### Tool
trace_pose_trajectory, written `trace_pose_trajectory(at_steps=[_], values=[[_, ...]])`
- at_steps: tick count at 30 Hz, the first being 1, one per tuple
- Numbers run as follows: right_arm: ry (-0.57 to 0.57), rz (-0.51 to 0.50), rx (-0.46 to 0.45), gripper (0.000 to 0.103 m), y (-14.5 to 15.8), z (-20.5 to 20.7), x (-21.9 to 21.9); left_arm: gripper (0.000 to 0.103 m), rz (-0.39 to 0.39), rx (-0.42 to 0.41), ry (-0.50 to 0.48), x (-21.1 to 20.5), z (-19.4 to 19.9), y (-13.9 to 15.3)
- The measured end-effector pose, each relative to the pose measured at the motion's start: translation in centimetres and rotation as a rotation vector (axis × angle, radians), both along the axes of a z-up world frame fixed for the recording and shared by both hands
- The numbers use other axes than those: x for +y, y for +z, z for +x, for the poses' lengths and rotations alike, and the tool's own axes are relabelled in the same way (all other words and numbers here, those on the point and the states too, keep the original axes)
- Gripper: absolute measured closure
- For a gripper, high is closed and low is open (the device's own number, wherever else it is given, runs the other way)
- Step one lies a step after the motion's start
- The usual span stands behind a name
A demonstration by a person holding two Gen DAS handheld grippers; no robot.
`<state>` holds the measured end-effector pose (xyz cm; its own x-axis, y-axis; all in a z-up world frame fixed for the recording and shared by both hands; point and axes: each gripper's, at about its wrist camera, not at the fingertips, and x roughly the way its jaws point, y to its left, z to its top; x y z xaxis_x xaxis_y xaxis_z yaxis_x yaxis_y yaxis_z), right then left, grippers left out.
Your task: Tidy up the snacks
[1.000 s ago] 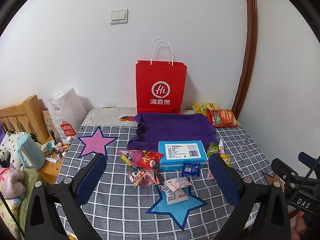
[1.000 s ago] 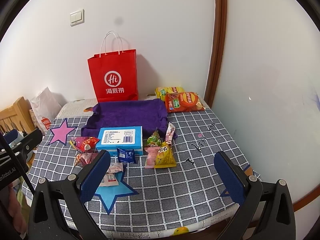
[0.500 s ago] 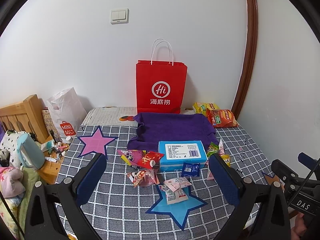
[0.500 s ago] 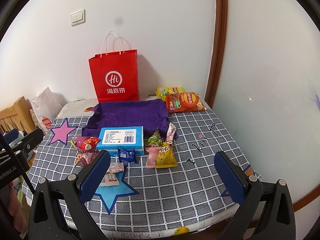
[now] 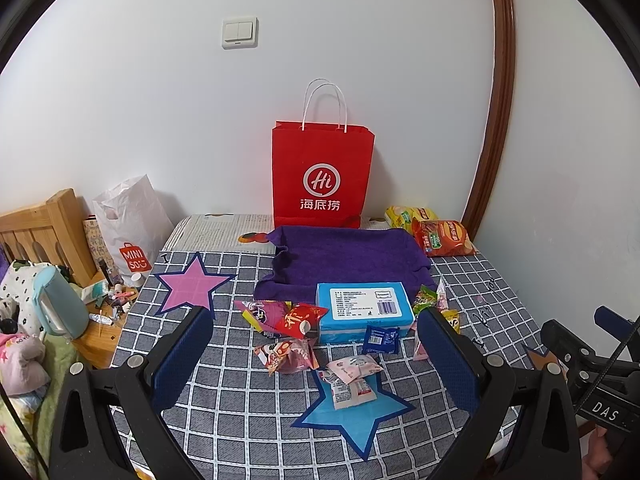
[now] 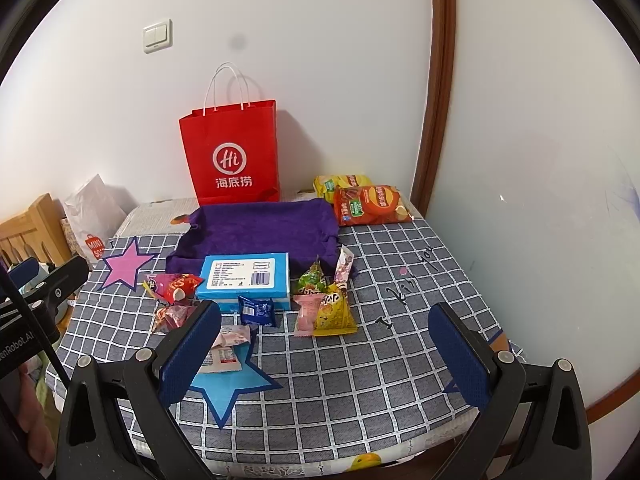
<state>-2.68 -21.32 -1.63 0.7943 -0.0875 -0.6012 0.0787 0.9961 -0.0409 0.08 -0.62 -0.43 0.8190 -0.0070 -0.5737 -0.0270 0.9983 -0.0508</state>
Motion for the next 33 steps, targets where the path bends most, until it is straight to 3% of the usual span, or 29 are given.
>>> trace_pose_trajectory(at_steps=[11,13,20,29,33], values=[[0.007,0.006,-0.007,0.001,0.0,0.2,0.1,0.001,-0.022,0.012,-0.006,0.2,0.1,0.1],[0.006,0.014,-0.005,0.001,-0.1,0.3,0.0,0.001,-0.057,0.031,-0.008,0.3,0.1,0.1],[-0.004,0.023,0.008,0.001,-0.9,1.2,-0.5,0.001,0.015,0.036,-0.007,0.3,1.2,-0.8],[-0.026,0.055,0.084,0.002,-4.8,4.4,-2.7,0.003,-0.023,0.109,0.007,1.5,4.0,-4.0],[-0.021,0.065,0.129,0.008,-7.3,6.4,-3.4,0.004,-0.027,0.151,0.017,2.0,5.6,-5.9]])
